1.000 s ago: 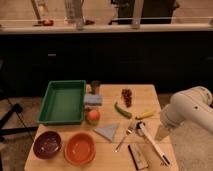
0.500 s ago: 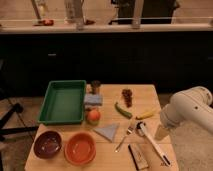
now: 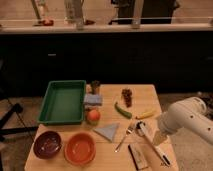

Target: Place brush in red bowl

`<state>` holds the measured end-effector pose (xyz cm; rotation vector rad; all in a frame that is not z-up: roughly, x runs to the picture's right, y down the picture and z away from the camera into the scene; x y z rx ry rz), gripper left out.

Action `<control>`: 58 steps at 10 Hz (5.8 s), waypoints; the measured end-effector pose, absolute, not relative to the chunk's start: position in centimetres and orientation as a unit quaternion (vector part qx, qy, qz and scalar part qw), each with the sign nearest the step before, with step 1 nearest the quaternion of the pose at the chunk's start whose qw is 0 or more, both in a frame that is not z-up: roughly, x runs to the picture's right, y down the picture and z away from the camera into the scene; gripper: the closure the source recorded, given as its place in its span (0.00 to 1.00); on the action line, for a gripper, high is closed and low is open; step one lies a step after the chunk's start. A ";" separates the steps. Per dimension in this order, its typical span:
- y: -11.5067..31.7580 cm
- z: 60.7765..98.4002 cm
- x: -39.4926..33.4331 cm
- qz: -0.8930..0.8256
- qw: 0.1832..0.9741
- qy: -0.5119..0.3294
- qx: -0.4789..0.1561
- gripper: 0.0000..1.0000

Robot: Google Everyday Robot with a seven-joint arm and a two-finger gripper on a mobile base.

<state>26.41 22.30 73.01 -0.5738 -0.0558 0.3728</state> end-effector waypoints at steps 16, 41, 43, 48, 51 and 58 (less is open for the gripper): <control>27.3 77.0 27.4 0.207 0.928 -0.022 -0.310 0.23; 24.1 74.0 25.9 0.165 0.948 -0.068 -0.264 1.00; 23.2 73.0 23.1 0.128 0.955 -0.081 -0.255 1.00; 21.5 69.8 16.0 0.045 0.963 -0.120 -0.236 1.00; 21.5 69.8 16.1 0.045 0.963 -0.120 -0.236 1.00; 20.6 70.1 14.3 0.017 0.963 -0.133 -0.235 1.00</control>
